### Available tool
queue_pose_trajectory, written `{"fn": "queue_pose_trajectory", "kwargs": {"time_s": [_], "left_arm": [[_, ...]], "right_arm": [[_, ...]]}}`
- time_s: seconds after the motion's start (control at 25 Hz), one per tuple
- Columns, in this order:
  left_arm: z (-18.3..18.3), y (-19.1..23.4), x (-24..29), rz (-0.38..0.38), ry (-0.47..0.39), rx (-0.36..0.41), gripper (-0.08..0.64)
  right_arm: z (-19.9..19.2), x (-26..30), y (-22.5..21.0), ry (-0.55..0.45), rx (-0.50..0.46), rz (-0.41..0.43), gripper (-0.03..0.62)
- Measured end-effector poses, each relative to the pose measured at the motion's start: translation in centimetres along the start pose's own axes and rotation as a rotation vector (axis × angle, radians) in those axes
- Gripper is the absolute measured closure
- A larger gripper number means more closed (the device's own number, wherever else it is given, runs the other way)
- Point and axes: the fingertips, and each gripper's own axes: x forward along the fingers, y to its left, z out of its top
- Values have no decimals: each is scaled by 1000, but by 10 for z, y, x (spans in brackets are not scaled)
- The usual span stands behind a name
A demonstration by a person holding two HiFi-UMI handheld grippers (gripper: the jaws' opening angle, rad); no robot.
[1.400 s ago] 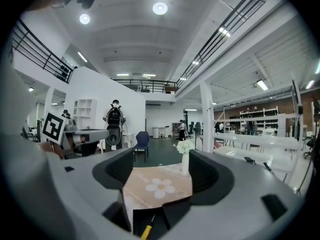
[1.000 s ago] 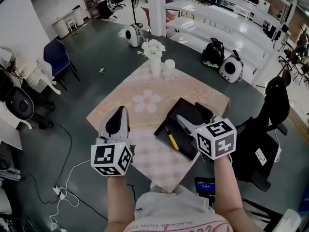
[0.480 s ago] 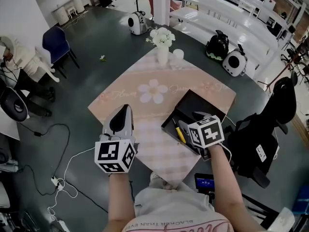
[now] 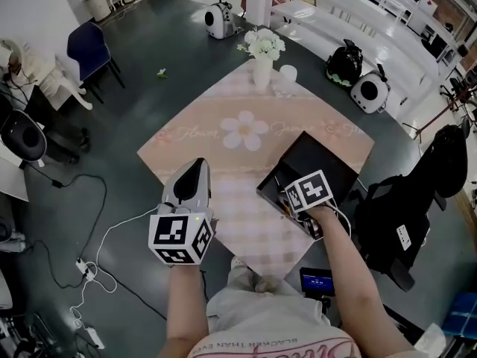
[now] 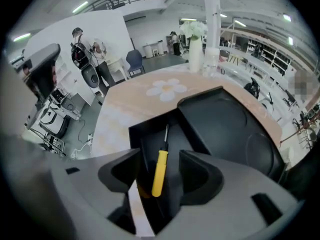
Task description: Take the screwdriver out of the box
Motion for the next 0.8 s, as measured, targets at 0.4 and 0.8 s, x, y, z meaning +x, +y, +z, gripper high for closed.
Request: {"fn": "queue_pose_trajectory", "kwargs": {"time_s": [0.4,0.8], "left_arm": [[-19,8,-2,13,41,-19,551],[-19,22,-7,53,40,-24,551]], "right_arm": [[-15,43,-1,163,28,-48,384],[-31,64,-11,271,6,-110,441]]}}
